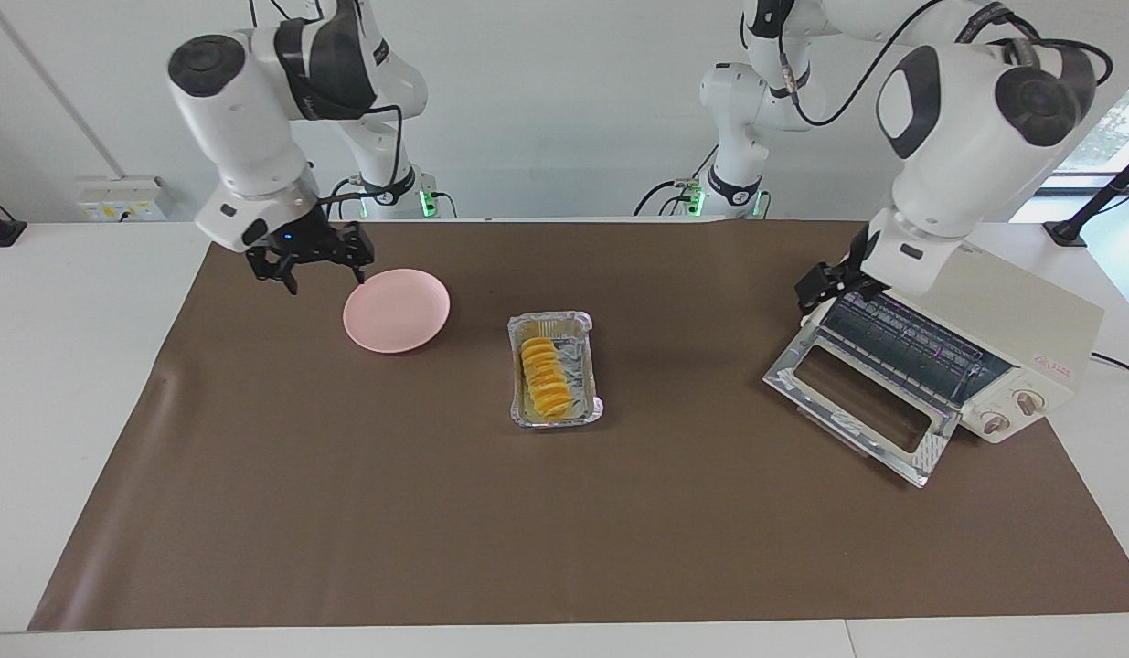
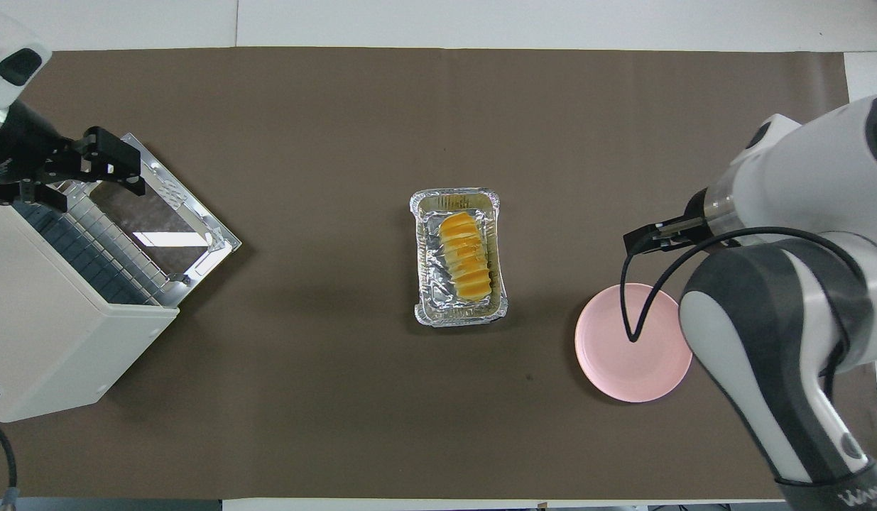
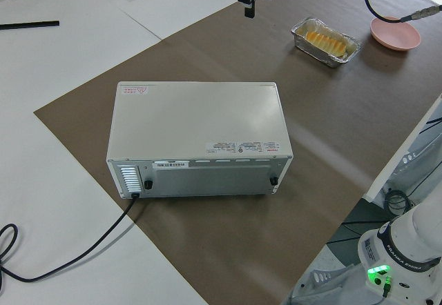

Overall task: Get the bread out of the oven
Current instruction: 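Grasp the foil tray edge with the right gripper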

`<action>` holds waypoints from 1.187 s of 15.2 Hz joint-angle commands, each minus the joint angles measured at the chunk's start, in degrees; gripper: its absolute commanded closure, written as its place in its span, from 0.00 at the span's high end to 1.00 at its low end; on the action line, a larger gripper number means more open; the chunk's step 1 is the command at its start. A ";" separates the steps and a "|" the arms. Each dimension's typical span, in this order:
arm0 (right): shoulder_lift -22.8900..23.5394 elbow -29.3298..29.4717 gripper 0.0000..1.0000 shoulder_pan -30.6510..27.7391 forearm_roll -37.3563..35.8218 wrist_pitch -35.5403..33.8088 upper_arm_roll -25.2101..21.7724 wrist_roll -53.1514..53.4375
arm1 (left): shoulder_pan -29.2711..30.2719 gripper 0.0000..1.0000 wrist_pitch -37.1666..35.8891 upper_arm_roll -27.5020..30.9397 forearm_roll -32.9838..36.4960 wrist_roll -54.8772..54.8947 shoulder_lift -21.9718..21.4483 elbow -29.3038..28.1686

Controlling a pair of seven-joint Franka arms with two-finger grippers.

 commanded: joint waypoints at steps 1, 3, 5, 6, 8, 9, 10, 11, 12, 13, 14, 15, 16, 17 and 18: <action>2.21 -4.19 0.99 2.51 0.16 8.03 -0.29 4.78 | -0.99 1.00 -1.52 -0.76 4.67 1.92 -6.66 -7.68; 3.00 -7.97 0.96 5.58 0.33 13.13 -0.29 10.23 | -0.73 1.00 -0.73 -0.76 5.21 5.00 -10.27 -12.25; 3.44 -13.15 0.96 7.44 0.42 19.98 -0.20 12.80 | -0.21 1.00 1.02 -0.85 5.39 5.36 -13.87 -17.43; 3.36 -14.83 0.96 8.75 0.59 21.49 -0.20 12.80 | 2.41 1.00 0.86 -2.07 5.39 5.28 -14.76 -18.24; 3.45 -15.28 0.96 9.64 0.68 21.85 -0.20 12.80 | 6.63 1.00 1.55 -6.89 5.39 6.15 -15.03 -18.33; 3.71 -15.28 0.96 10.16 0.77 22.03 -0.20 12.98 | 7.96 1.00 3.04 -8.48 5.56 6.76 -14.33 -17.98; 4.15 -15.11 0.96 10.87 1.82 22.29 -0.20 12.98 | 8.93 1.00 3.14 -9.80 5.74 7.03 -13.63 -17.20; 4.32 -15.11 0.96 11.05 3.57 23.69 -0.20 12.98 | 11.29 1.00 3.05 -11.90 5.83 7.12 -12.58 -16.58; 4.76 -14.93 0.96 11.13 4.89 24.22 -0.20 12.98 | 13.40 1.00 2.88 -14.71 5.66 7.12 -12.48 -16.75; 5.37 -14.15 0.96 11.22 5.60 24.23 -0.20 13.07 | 14.99 1.00 2.18 -16.56 5.65 7.12 -12.65 -16.84; 6.51 -12.75 0.96 11.66 5.87 24.14 -0.11 13.15 | 15.70 1.00 1.31 -17.28 5.74 7.12 -12.57 -16.66; 8.00 -11.52 0.96 13.14 5.87 24.31 -0.11 14.03 | 15.71 1.00 1.73 -17.37 5.65 7.12 -12.57 -16.75; 9.50 -10.63 0.96 13.68 5.87 24.93 -0.11 15.51 | 15.71 1.00 2.26 -17.37 5.65 7.12 -12.57 -17.10; 10.56 -10.36 0.96 14.03 5.87 26.24 -0.11 15.96 | 15.88 1.00 2.87 -17.46 5.65 7.30 -12.39 -16.93; 11.18 -10.45 0.96 14.38 5.87 27.12 -0.11 15.97 | 16.14 1.00 3.23 -17.63 5.57 7.47 -11.96 -16.75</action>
